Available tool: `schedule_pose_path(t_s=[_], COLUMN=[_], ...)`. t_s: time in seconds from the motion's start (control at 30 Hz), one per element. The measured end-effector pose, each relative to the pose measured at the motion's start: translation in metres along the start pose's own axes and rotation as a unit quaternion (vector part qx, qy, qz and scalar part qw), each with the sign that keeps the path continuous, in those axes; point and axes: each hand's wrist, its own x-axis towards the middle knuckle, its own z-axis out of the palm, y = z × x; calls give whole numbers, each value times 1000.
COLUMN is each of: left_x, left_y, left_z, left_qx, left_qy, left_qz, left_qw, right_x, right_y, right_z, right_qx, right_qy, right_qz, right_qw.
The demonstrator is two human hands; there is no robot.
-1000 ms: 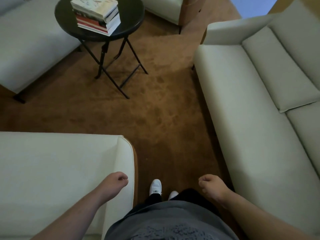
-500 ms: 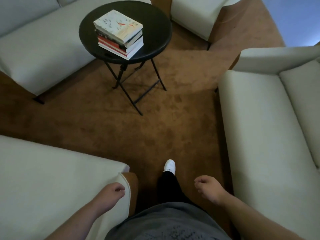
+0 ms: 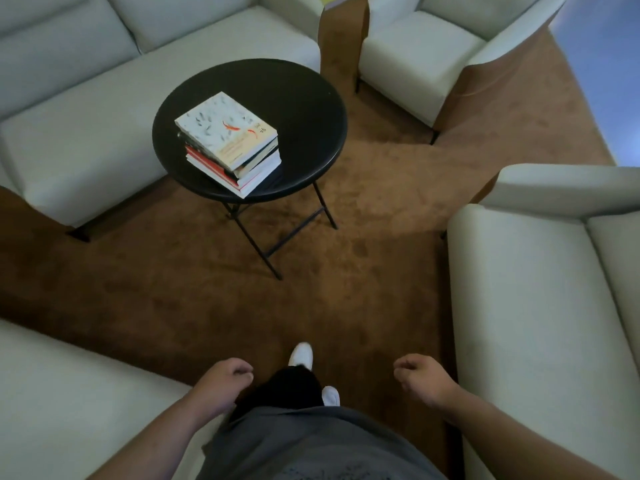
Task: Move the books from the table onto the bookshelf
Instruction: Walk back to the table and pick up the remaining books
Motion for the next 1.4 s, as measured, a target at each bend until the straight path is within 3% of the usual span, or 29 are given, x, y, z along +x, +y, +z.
schedule_pose_path(t_s=[0.53, 0.8, 0.97, 1.1, 1.3, 1.4], left_x=[149, 174, 180, 185, 200, 214], left_y=[159, 199, 206, 215, 247, 255], left_z=[-90, -142, -174, -196, -224, -235], left_qx=[-39, -155, -318, -387, -537, -581], left_qy=[-25, 47, 112, 169, 275, 285], left_qz=[-2, -21, -66, -91, -119, -108], left_qw=[999, 987, 939, 902, 789, 755], right_x=[136, 177, 188, 208, 240, 253], right_y=[-157, -271, -347, -409, -495, -529], right_z=[-147, -175, -186, -189, -172, -156], right_qx=[-35, -106, -94, -127, -123, -128], right_qy=[16, -16, -66, -78, -120, -137], right_qz=[1, -68, -98, -157, -196, -214], right_qw=[999, 992, 989, 976, 965, 959])
